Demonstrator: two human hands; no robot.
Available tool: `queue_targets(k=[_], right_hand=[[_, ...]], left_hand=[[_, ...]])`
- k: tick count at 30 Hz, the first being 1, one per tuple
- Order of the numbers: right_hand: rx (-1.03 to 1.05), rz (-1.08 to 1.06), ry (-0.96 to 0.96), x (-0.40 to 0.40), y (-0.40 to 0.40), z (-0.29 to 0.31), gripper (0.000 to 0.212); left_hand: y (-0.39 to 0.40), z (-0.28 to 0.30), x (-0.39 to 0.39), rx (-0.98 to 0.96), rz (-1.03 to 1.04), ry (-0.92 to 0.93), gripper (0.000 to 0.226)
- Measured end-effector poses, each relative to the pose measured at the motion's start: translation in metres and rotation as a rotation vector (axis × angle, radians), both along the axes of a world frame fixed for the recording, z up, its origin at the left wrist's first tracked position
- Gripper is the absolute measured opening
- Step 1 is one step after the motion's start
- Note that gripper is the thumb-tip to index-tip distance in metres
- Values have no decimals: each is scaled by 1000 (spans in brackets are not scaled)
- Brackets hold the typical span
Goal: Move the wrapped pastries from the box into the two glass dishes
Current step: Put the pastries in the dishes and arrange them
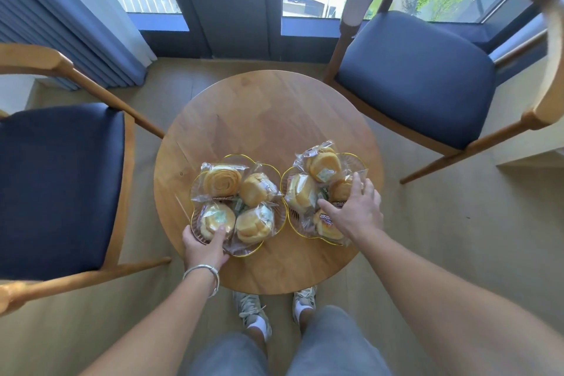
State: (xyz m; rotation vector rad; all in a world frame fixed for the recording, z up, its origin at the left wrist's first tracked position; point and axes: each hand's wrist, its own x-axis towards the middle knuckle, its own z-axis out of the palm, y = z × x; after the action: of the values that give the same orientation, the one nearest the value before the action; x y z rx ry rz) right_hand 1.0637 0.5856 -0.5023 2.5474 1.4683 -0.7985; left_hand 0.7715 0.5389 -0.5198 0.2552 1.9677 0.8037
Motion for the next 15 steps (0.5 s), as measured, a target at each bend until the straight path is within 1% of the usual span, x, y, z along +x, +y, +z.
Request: queue_targets(k=[3,8,15], right_hand=[[-13,-11,10,-11,7,0,109],[-13,-48,16,-32,18,1,110],[-21,-49,27,-51,30,5,104]], left_hand=[[8,0,-9,11,-6,29,81],[26,0,-26,35,-12,57,75],[41,0,-42,41,9,71,74]])
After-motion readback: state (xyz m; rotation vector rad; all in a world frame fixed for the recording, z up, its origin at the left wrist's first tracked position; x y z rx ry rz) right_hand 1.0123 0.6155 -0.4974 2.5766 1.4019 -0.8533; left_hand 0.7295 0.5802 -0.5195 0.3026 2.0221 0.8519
